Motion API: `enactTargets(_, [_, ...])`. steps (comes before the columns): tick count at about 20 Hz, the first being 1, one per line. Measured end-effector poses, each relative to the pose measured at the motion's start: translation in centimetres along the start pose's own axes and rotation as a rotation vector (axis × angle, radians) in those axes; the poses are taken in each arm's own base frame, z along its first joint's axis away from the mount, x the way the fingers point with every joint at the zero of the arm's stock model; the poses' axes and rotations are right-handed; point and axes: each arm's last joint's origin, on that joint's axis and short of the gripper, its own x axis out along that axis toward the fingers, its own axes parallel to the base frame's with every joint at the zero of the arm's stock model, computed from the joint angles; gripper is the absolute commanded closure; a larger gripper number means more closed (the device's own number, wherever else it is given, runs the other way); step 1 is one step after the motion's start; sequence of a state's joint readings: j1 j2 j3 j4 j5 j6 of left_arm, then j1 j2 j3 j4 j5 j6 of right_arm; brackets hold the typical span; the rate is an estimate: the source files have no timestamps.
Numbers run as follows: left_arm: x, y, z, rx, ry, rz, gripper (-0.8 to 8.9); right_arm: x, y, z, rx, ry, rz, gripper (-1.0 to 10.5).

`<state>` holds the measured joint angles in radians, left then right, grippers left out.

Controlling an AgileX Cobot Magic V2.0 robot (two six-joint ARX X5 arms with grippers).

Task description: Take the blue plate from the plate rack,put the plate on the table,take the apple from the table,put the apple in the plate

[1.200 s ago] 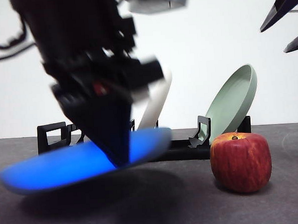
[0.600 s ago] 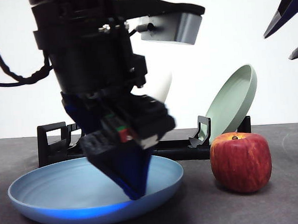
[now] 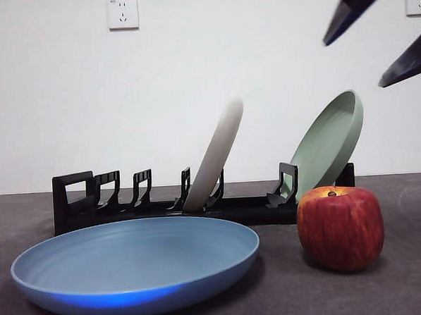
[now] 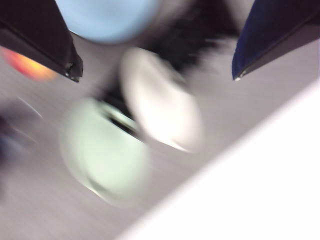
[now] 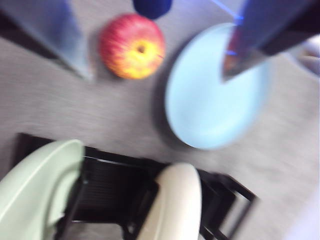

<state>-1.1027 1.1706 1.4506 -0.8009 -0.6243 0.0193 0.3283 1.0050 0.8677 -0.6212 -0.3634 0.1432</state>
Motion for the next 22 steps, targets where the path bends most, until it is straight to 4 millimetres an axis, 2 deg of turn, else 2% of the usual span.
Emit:
enactTargets(2, [-2.9, 3.1, 1.1, -0.028, -0.028, 0.130, 3.10, 0.2, 1.6, 0.3, -0.079, 0.047, -0.071, 2.8])
enactTargets(4, [-5.3, 5.5, 1.3, -0.045, -0.031, 0.231, 3.10, 1.1, 2.7, 0.3, -0.136, 0.101, -0.104, 2.8])
enactTargets(6, [-7.4, 7.1, 1.1, -0.069, -0.049, 0.287, 3.10, 2.7, 3.4, 0.0, -0.182, 0.154, -0.138, 2.8])
enactTargets(9, [-9.5, 8.4, 0.4, -0.101, -0.084, 0.301, 3.11, 6.0, 3.4, -0.6, -0.212, 0.261, -0.208, 2.8])
enactTargets(14, [-11.2, 9.4, -1.0, -0.110, -0.071, 0.300, 3.11, 11.9, 2.5, -2.1, -0.221, 0.434, -0.259, 2.8])
enactTargets(17, [-11.1, 9.3, -1.5, -0.096, -0.021, 0.298, 3.11, 14.2, 1.9, -3.3, -0.214, 0.531, -0.258, 2.9])
enactTargets(19, [-11.0, 9.2, -1.6, -0.098, -0.011, 0.298, 3.11, 15.0, 1.6, -3.8, -0.210, 0.569, -0.266, 3.1])
enactTargets(20, [-11.0, 9.2, -1.6, -0.102, -0.011, 0.298, 3.11, 15.2, 1.5, -3.9, -0.208, 0.577, -0.268, 4.2])
enactTargets(22, [-10.9, 9.2, -1.6, -0.103, -0.005, 0.298, 3.11, 15.2, 1.6, -3.9, -0.205, 0.576, -0.268, 7.9])
